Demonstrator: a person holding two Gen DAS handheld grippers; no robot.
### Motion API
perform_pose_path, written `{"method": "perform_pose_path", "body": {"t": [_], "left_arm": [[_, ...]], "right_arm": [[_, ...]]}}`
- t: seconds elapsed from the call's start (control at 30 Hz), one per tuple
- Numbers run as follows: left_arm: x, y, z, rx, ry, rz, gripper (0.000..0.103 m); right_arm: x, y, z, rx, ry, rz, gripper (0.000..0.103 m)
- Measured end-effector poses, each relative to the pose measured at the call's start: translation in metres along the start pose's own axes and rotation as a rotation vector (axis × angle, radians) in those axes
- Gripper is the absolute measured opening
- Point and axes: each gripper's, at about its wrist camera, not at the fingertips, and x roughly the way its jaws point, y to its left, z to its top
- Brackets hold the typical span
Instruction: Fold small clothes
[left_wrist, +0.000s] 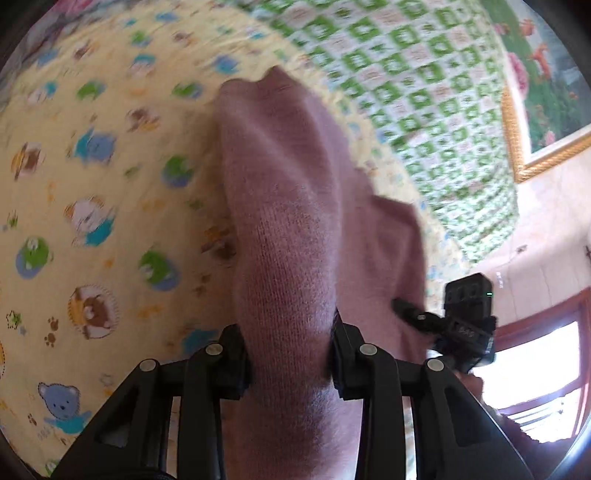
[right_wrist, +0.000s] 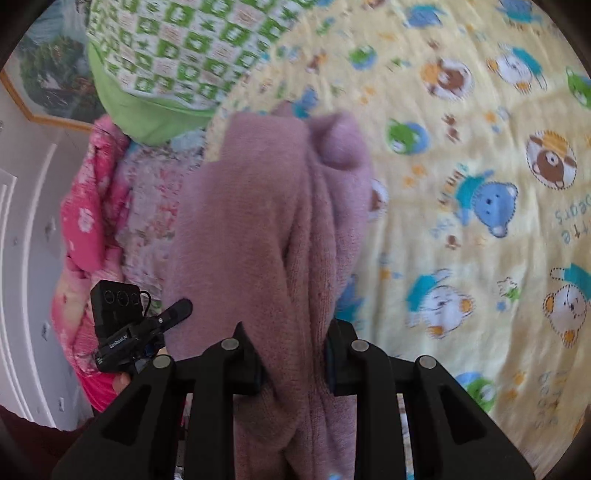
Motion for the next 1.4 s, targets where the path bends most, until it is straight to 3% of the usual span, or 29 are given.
{"method": "perform_pose_path", "body": {"t": [0.1, 0.23, 0.33, 0.6, 0.83, 1.07, 1.1, 1.13, 1.3, 1.4], "left_arm": [[0.007, 0.015, 0.002, -0.043, 0.001, -0.007, 0.040], [0.009, 0.011, 0.002, -0.033, 0.016, 0.034, 0.047], [0.000, 0.002, 0.000, -0.017, 0.020, 0.063, 0.049], [-0.042, -0.001, -0.027, 0.011, 0.032, 0.103, 0.056], [-0.062, 0.009, -0.063, -0.013, 0.061, 0.092, 0.058], [-0.060, 0.001, -0.072, 0.002, 0.072, 0.073, 0.058], [-0.059, -0.001, -0.072, 0.011, 0.075, 0.076, 0.058], [-0.056, -0.002, -0.072, 0.021, 0.079, 0.080, 0.058], [-0.045, -0.009, -0.068, 0.040, 0.090, 0.099, 0.058], [-0.034, -0.010, -0.073, 0.060, 0.118, 0.115, 0.059]], "right_arm": [[0.004, -0.006, 0.004, 0.003, 0.014, -0.004, 0.026], [0.000, -0.001, 0.005, 0.013, 0.008, -0.038, 0.035], [-0.014, 0.011, -0.001, -0.001, -0.025, -0.103, 0.041], [-0.069, 0.031, -0.040, -0.006, -0.138, -0.126, 0.042], [-0.068, 0.050, -0.077, -0.074, -0.105, -0.147, 0.042], [-0.049, 0.061, -0.083, -0.144, -0.065, -0.202, 0.041], [-0.047, 0.059, -0.082, -0.143, -0.062, -0.204, 0.032], [-0.045, 0.058, -0.081, -0.136, -0.058, -0.205, 0.006], [-0.071, 0.048, -0.075, -0.099, -0.159, -0.183, 0.006], [-0.065, 0.035, -0.077, -0.105, -0.117, -0.235, 0.006]]}}
